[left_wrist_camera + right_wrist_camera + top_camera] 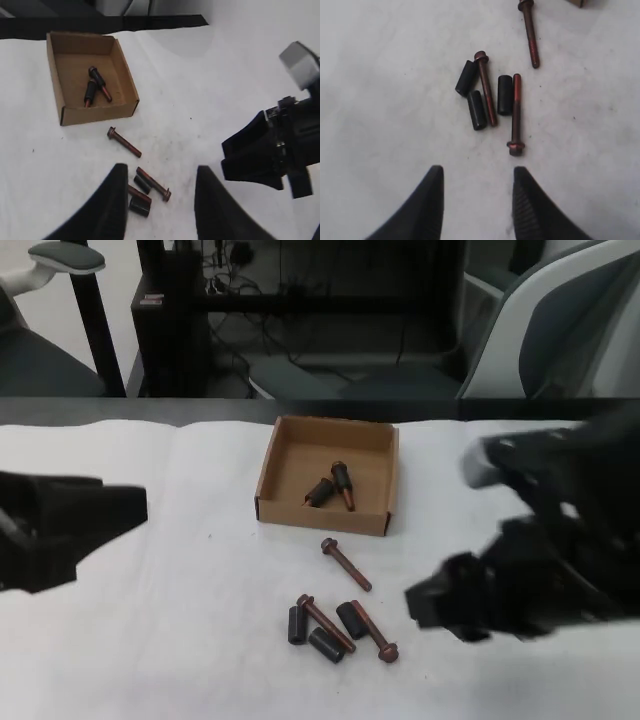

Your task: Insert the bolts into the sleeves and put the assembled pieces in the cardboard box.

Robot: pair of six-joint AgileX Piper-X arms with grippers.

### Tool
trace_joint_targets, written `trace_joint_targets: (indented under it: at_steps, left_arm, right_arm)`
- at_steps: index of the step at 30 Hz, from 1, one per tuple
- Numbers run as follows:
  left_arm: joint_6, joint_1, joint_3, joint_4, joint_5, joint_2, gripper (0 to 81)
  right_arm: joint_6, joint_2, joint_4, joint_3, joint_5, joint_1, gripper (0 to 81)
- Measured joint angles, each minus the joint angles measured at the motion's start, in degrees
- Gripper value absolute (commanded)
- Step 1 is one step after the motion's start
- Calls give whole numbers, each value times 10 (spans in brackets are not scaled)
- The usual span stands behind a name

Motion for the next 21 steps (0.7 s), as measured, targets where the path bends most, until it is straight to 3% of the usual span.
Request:
trace_joint_targets:
  at_steps: [10,21]
  left_arm:
    - [-6,0,0,-8,0,0,437]
    - [-7,0,0,-8,0,0,437]
  right_arm:
    - [-129,243,106,-211,-25,-54,442]
    - [-251,455,248,-439,-8,-56,442]
